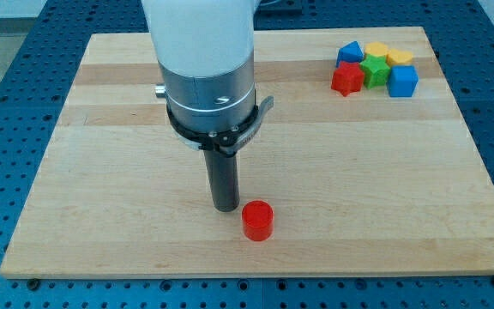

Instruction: Move your arm towards right side of red circle

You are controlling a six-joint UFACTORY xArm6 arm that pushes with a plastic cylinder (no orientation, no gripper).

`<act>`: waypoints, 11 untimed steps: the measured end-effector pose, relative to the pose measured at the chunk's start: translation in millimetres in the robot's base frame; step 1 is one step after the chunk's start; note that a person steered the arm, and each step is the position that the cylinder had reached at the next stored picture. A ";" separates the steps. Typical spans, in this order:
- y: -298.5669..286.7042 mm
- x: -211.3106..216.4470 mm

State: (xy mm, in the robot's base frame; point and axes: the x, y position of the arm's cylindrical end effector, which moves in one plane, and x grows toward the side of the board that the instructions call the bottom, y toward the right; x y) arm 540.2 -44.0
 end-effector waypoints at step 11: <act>100.7 13.2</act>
